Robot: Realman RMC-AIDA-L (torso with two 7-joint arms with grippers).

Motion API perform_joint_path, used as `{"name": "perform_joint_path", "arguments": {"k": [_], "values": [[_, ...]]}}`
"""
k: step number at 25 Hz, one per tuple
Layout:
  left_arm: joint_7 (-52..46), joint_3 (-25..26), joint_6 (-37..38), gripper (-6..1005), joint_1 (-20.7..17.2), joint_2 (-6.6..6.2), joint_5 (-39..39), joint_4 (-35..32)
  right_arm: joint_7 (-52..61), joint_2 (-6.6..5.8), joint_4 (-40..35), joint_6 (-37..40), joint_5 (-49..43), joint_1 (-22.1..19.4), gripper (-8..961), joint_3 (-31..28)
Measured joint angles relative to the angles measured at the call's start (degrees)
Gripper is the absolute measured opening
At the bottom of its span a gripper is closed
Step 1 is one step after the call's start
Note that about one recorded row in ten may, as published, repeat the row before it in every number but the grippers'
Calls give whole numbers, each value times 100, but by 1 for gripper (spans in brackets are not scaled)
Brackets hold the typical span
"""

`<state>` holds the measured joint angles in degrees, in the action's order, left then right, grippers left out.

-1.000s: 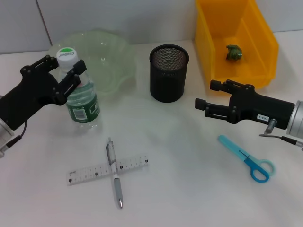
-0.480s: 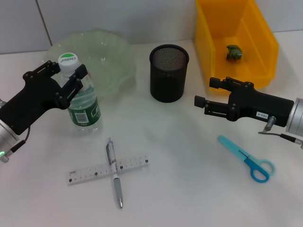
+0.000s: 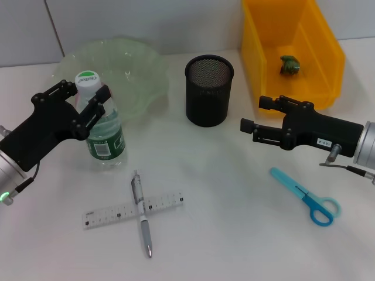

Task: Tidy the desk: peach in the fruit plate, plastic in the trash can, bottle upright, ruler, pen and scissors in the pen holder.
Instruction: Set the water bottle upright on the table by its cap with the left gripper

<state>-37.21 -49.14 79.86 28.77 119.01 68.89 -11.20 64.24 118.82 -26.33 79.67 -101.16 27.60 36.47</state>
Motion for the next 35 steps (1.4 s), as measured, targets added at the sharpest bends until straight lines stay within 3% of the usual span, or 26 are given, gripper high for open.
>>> {"name": "perform_joint_path", "arguments": {"k": [28,34,35], "values": [[120,-7,11,519,2,-7,1,65,10,17,40,0,0,-10,824,36],[109,-2,48,678,-12,-12,1,64,10,18,40,-1,0,-17,824,11],[-228,2,332,704,-109,-52,2,-80,10,18,39,-2,0,-22,824,8]]}}
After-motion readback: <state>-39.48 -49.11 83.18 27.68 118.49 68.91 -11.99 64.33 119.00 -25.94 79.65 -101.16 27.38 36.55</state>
